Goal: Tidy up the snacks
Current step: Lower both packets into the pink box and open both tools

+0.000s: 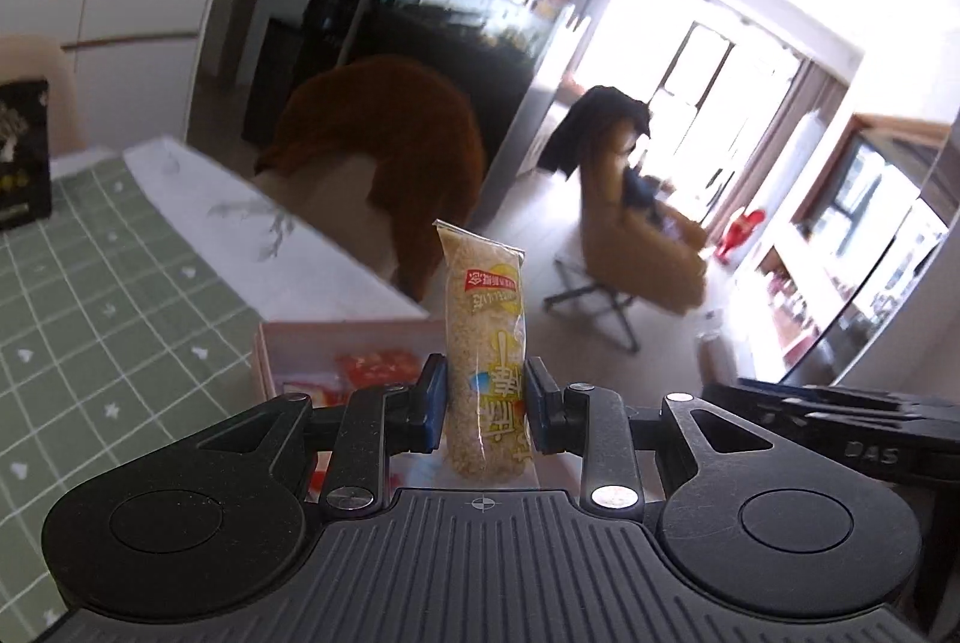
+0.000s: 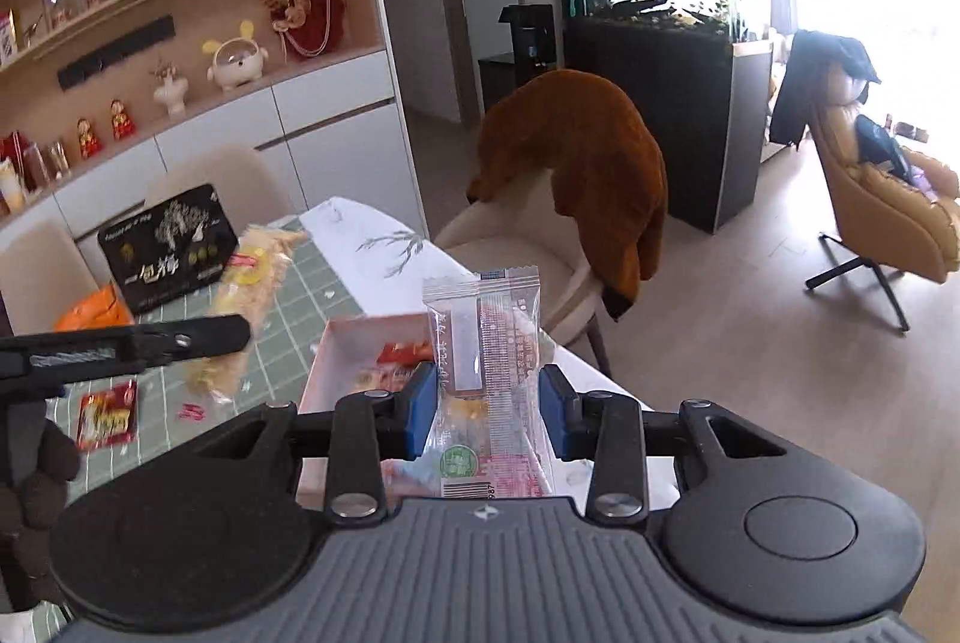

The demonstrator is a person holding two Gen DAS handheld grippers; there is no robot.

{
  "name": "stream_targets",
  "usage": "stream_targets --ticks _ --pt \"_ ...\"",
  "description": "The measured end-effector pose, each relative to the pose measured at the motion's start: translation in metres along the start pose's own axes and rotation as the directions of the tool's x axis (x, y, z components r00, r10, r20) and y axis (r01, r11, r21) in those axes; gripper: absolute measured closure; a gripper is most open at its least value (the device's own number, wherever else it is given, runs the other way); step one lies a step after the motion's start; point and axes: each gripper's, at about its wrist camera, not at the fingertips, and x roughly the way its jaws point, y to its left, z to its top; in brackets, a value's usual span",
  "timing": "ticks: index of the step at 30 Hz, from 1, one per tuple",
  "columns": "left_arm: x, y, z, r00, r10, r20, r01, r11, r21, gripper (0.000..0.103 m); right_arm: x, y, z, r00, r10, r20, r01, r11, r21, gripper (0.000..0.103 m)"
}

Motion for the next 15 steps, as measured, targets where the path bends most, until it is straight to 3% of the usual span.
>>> stream_targets --ticks 5,7,15 --pt "0.067 0.025 -0.010 0.992 -0.014 -0.126 0.002 0.996 -0.095 0.071 0.060 -0.009 -0.004 0.997 0.036 -0.067 -0.033 0.998 0.052 0.067" --pt "0.079 0.033 -0.011 0.990 0.033 -0.137 -0.046 0.995 -0.089 0.074 0.081 -0.009 -0.008 0.995 0.043 -0.094 -0.037 0.998 0.059 0.067" --pt "0.062 0.064 -0.005 0.978 0.119 -0.173 -0.133 0.988 -0.073 0.074 0.146 0.020 -0.008 0.984 0.066 -0.166 -0.063 0.998 0.023 0.066"
